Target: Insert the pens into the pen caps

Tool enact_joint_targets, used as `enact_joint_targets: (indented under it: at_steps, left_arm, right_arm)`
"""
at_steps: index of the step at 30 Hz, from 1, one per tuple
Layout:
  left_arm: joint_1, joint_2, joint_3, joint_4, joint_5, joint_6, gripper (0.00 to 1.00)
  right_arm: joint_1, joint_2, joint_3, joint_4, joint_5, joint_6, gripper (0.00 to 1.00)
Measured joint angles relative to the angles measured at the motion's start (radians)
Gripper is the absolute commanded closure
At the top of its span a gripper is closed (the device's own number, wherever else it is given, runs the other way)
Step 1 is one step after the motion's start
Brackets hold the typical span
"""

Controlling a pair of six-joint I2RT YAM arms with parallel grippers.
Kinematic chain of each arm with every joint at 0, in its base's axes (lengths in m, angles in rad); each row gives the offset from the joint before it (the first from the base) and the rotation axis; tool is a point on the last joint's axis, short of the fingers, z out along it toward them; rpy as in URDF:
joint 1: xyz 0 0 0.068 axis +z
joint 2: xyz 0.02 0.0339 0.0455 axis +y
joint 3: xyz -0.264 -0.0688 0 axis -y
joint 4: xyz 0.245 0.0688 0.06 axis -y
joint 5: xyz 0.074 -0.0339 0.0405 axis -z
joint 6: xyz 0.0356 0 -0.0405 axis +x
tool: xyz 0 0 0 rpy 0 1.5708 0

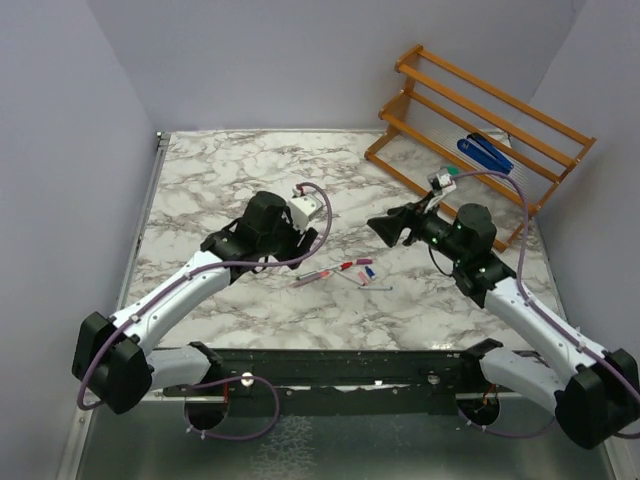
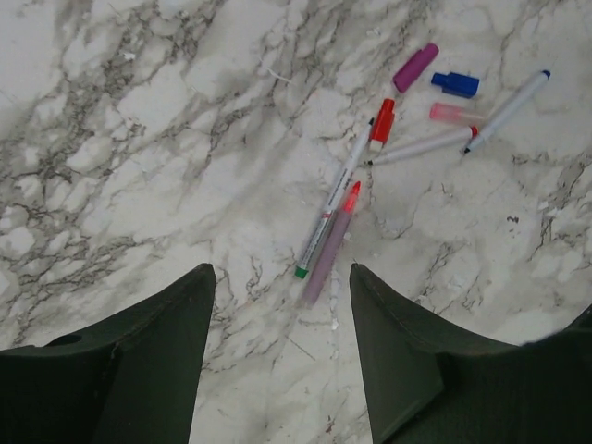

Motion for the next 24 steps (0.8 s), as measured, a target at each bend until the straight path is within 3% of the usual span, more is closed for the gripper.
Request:
enact_joint_targets:
  at_steps: [5, 10, 13, 19, 24]
  left_arm:
    - [-0.049, 0.106, -0.025, -0.014, 0.005, 0.019, 0.51]
    - [-0.103, 0.218, -0.025, -0.024, 0.003, 0.031, 0.61]
    - [-0.123, 0.272, -0.025, -0.030, -0.002, 0.030, 0.60]
    - [-0.147, 0.339, -0.025, -0.035, -0.061, 0.021, 0.49]
    - [-0.150, 0.343, -0.025, -0.032, -0.092, 0.021, 0.50]
  right_arm:
    - [0.000, -0.164, -0.065, -0.032, 0.159, -0.040, 0.19]
    - [0.000, -0.201, -0.101, -0.059, 0.236, -0.051, 0.16]
    - [0.000, -0.214, -0.117, -0.073, 0.259, -0.056, 0.13]
    - [0.000, -0.222, -0.132, -0.076, 0.271, -0.063, 0.09]
    - [0.000, -0.195, -0.145, -0.078, 0.271, -0.065, 0.08]
